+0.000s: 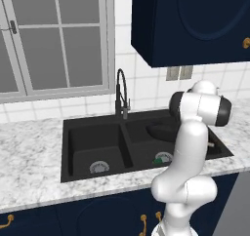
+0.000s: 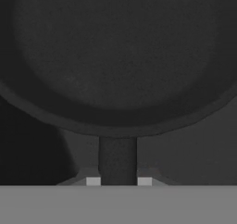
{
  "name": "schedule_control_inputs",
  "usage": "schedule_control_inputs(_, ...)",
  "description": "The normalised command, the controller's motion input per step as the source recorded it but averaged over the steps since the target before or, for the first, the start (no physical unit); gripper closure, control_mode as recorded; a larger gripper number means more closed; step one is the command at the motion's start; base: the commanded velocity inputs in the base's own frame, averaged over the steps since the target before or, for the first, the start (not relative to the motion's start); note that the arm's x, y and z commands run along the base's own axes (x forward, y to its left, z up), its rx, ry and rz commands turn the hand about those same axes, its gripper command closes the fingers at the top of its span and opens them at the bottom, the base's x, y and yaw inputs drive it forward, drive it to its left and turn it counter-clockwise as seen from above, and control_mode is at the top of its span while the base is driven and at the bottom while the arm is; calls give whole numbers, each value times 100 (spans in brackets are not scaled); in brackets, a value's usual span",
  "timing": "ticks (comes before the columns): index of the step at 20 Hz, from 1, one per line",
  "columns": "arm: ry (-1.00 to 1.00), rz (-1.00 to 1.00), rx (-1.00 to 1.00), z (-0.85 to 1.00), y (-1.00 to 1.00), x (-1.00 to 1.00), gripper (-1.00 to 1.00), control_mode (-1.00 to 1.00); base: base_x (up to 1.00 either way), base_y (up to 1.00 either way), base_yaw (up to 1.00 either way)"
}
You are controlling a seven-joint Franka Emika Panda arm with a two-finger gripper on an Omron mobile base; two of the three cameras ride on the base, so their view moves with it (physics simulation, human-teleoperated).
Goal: Pick the pan and sponge and place them into the sink. Then turn on the water.
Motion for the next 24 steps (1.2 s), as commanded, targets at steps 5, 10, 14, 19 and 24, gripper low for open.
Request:
schedule_control_inputs(5,1,-2,0,-44,20,28,100,-100,0,0,0)
schedule_control_inputs(10,10,-1,-3,-57,0,47,100,-100,0,0,0)
schedule_control_inputs(14,11,0,-3,-61,-1,48,100,-100,0,0,0)
schedule_control_inputs(19,11,0,-3,-67,-3,46,100,-100,0,0,0)
schedule_control_inputs(24,8,0,-2,-61,-7,45,100,-100,0,0,0)
